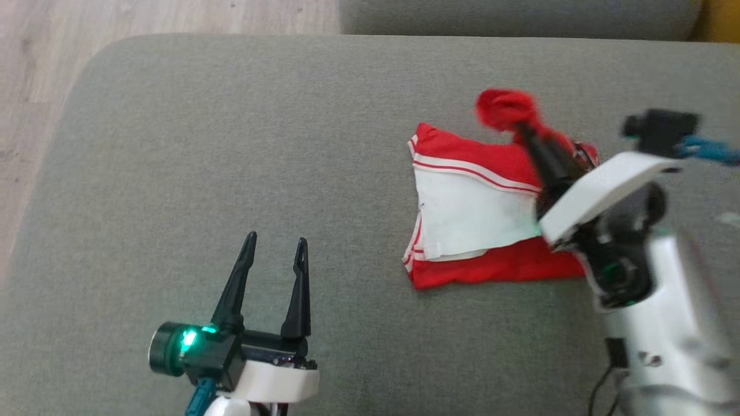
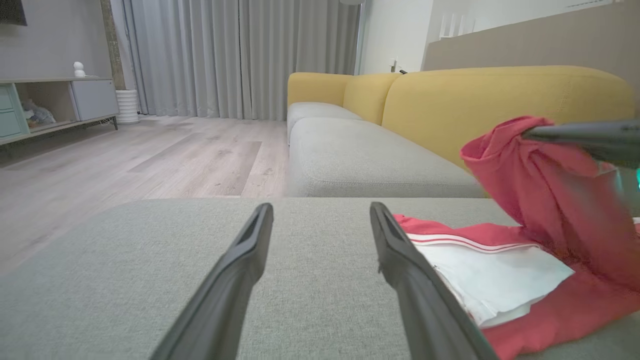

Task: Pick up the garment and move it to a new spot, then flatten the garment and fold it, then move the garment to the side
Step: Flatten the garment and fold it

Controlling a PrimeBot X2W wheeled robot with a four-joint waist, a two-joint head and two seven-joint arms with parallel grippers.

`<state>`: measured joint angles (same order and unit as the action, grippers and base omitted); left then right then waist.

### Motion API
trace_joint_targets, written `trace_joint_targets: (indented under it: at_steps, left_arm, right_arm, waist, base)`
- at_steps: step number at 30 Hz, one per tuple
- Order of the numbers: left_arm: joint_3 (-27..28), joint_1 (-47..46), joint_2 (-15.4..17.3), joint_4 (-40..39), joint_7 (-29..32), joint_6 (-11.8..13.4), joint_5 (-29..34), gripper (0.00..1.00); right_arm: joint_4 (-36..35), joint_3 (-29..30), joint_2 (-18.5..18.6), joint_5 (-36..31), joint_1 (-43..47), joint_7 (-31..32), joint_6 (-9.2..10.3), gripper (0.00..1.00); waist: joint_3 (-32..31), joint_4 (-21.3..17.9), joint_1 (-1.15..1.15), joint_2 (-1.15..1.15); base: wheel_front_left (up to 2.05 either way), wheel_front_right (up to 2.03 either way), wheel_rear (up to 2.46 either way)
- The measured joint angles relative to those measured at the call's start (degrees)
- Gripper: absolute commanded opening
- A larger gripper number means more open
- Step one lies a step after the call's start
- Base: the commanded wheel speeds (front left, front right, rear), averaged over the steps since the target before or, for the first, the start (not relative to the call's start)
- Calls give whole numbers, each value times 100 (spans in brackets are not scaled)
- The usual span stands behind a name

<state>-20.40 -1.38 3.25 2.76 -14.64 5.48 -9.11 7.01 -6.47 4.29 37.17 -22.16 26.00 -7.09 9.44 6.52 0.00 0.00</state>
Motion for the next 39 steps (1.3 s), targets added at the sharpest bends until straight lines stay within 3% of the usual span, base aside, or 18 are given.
trace_joint_targets:
  at_steps: [1, 2, 3, 6, 7, 8, 9, 15, 22, 27, 31, 39]
  left_arm:
    - [-29, -1, 0, 7, -1, -1, -41, 100]
    - [-51, -2, 0, 13, 0, -1, -66, 100]
    - [-87, -5, 0, 23, -1, -1, -96, 100]
    - [-170, -29, -1, 26, 0, 1, -160, 100]
    - [-181, -49, -4, 26, -1, 5, -164, 100]
    - [-183, -71, -5, 26, -1, 5, -194, 100]
    - [-186, -77, -4, 29, 0, 5, -215, 100]
    - [-187, -60, -4, 96, 0, 7, -219, 100]
    - [29, 263, -3, 185, -1, 55, -209, 100]
    - [48, 626, -3, 365, 0, 47, -171, 100]
    - [145, 664, -5, 471, 0, 63, -152, 100]
    - [403, 1298, 1, 621, 1, 100, 69, 100]
  right_arm:
    - [98, -123, -41, -82, -1, -38, 0, 0]
    - [209, -224, -53, -153, -1, -87, 0, 9]
    - [328, -300, -62, -221, 0, -162, 0, 9]
    - [675, -639, -60, -234, 6, -368, 0, 22]
    - [788, -789, -60, -197, 11, -464, 0, 39]
    - [893, -938, -60, -163, 23, -566, 0, 93]
    - [994, -1074, -63, -94, 42, -665, 0, 100]
    - [1125, -1290, -75, 255, 185, -1349, 0, 100]
    - [655, -586, 179, -461, 623, -2805, 0, 100]
    - [1116, -490, 581, -869, 1603, -3847, 0, 100]
    - [1349, -571, 717, -1302, 2255, -4021, 0, 100]
    - [688, -264, 444, -1975, 3316, -4022, 0, 100]
  waist:
    - [5, 39, 0, 0]
    - [9, 78, 0, 0]
    - [13, 119, 0, 0]
    - [24, 237, 0, 0]
    - [25, 273, 0, 0]
    - [26, 304, 0, 0]
    - [22, 332, 0, 0]
    - [-150, 399, 0, 0]
    - [-604, 251, 0, 0]
    - [-1019, 53, -1, 0]
    - [-1338, -87, -1, 0]
    - [-1850, -382, -1, 0]
  base:
    - [0, 0, 0]
    - [0, 0, 0]
    - [0, 0, 0]
    - [0, 0, 0]
    - [0, 0, 0]
    - [0, 0, 0]
    - [0, 0, 0]
    - [0, 0, 0]
    - [0, 0, 0]
    - [0, 0, 0]
    - [0, 0, 0]
    - [0, 0, 0]
